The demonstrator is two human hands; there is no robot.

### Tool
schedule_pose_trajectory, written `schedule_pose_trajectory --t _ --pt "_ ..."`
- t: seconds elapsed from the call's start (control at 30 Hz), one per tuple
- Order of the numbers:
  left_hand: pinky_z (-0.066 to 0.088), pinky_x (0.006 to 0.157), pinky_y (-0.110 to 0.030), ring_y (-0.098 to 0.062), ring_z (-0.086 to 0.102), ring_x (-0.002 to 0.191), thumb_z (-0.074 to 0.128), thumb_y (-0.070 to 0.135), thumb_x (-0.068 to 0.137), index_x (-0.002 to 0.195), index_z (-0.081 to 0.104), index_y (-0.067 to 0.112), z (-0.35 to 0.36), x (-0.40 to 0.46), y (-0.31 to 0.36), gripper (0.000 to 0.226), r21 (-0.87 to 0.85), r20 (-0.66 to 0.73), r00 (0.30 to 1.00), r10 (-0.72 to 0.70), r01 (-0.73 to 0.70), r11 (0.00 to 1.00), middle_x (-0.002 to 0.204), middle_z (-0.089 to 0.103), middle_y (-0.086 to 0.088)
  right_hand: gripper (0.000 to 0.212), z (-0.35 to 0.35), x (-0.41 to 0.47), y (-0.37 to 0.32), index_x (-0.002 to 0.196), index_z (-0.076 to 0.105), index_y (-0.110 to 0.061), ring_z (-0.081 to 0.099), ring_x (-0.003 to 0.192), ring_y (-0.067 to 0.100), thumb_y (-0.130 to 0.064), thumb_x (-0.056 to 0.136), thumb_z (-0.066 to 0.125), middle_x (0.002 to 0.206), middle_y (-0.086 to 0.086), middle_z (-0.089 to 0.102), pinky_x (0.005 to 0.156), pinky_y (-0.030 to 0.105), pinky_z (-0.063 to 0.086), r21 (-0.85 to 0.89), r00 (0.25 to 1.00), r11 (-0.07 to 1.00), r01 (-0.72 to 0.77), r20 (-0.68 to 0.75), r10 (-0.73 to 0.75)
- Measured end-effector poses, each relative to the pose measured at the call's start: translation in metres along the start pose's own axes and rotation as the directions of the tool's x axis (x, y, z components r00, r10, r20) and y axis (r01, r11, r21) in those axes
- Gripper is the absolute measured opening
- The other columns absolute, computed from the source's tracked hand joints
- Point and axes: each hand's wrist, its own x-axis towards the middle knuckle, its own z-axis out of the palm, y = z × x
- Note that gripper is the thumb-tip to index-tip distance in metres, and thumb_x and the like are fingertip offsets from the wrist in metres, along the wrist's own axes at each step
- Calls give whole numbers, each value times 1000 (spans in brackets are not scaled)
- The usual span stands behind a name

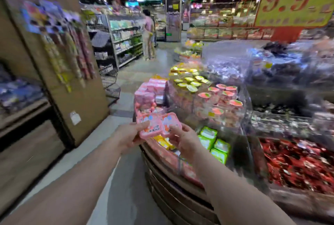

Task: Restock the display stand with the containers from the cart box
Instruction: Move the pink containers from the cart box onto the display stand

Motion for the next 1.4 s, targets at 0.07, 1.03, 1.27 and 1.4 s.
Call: schedule_pose_trajectory --t 0.07,1.03,1.27,1.4 --pt "52 45 -19 -8 63 50 67 16 87 96 63 7 -26 21 4 14 -30 -28 999 -19 19 999 84 66 -7 9 23 27 6 96 64 -7 50 59 19 -3 88 64 78 13 61 49 22 41 -33 1000 999 -4 -6 3" --pt "51 55 -28 -16 58 70 73 22 82 97 65 9 -104 578 124 21 46 123 980 -157 152 987 90 65 -6 4 98 500 -6 93 60 -1 32 28 4 1 90 58 38 -5 45 32 16 27 58 906 998 -5 -423 29" --pt "55 54 -28 -24 55 88 81 24 72 107 69 4 -142 722 142 43 171 293 918 -268 225 959 97 59 -10 9 149 569 11 82 62 -2 44 32 5 2 90 59 42 -2 51 36 16 37 93 767 990 111 -642 -26" --pt "50 46 -24 -20 55 76 75 17 79 103 67 7 -145 764 166 27 251 379 881 -283 197 948 91 62 -9 9 178 595 20 80 66 -5 50 42 12 0 87 62 59 8 60 48 23 42 102 663 986 131 -748 -11"
